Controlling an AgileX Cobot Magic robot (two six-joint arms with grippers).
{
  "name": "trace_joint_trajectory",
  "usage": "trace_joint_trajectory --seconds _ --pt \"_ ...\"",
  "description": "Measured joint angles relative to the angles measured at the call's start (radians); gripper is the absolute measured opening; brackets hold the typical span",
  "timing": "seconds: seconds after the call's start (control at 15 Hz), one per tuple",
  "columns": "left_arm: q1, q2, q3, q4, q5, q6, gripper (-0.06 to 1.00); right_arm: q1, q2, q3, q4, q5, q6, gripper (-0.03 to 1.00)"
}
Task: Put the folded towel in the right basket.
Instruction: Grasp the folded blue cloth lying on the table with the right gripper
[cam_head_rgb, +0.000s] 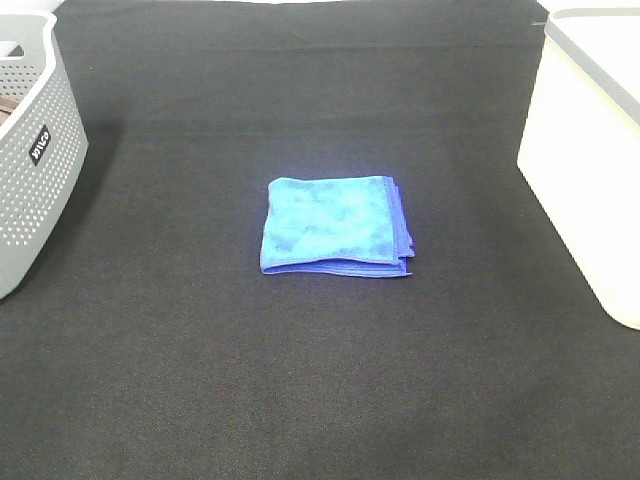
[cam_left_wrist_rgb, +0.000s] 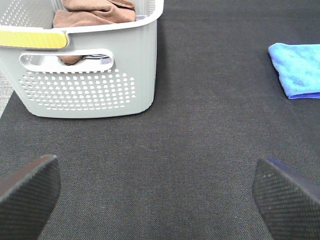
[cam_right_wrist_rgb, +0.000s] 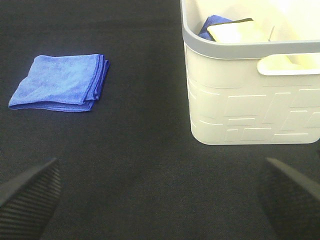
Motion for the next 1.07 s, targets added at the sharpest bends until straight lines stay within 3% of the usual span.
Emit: trace_joint_trajectory --seconds 1.07 --pt "0.0 0.0 0.0 0.0 0.0 -0.002 0.99 0.0 0.0 0.014 0.0 0.021 0.0 0.98"
